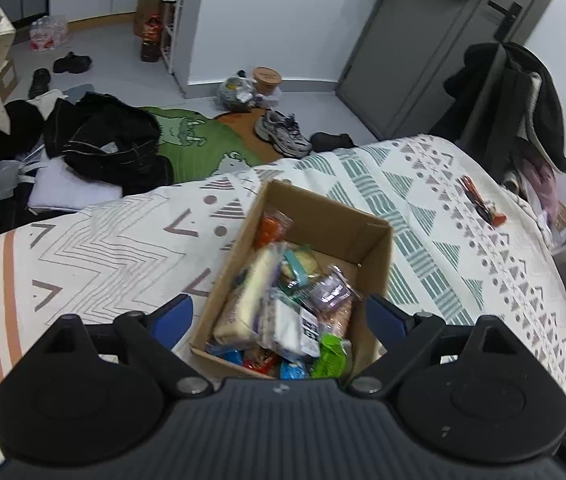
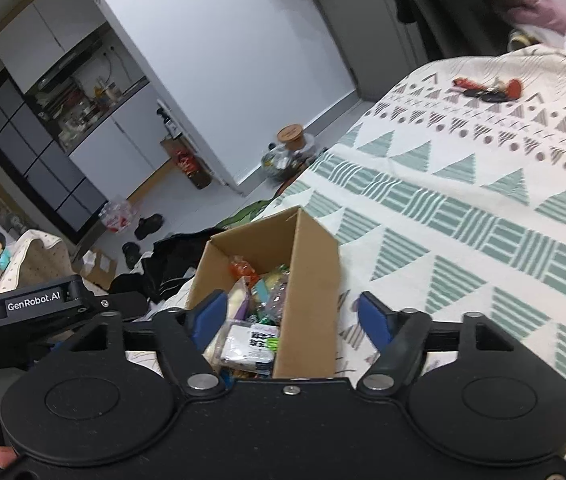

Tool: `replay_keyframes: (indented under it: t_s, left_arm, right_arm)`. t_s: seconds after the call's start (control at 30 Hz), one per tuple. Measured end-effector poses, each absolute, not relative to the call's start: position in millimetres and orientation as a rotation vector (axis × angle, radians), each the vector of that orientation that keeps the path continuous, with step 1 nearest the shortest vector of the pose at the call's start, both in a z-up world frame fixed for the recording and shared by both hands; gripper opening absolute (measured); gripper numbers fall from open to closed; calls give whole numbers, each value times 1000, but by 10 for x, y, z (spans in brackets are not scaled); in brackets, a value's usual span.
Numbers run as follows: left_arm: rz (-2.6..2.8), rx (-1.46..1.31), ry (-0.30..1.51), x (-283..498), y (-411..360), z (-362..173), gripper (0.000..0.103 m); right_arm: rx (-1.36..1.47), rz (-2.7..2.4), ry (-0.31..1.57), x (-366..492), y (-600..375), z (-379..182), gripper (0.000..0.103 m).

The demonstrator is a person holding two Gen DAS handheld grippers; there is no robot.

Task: Organize snacks

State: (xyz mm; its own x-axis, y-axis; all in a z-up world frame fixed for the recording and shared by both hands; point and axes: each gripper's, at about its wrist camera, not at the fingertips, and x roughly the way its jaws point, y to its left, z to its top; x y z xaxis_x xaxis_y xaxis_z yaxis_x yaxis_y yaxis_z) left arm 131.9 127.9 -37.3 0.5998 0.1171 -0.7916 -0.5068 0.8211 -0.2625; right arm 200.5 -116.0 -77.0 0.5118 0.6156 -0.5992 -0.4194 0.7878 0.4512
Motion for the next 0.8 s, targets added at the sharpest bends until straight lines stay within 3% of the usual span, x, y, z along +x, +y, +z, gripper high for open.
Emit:
replay_keyframes:
  t_s: [0.2, 0.47, 0.8]
  left_arm:
    - [335, -465, 854, 1282, 1108, -323, 93]
    - [289, -413, 830, 1187, 867, -215, 102]
    - [223, -366, 822, 992, 657, -111, 102]
  right_arm:
    - [260, 564, 794, 1901, -1411, -675, 89]
    - [233, 482, 766, 1705, -1673, -483, 99]
    - [178, 443, 748, 1366, -1785, -202, 103]
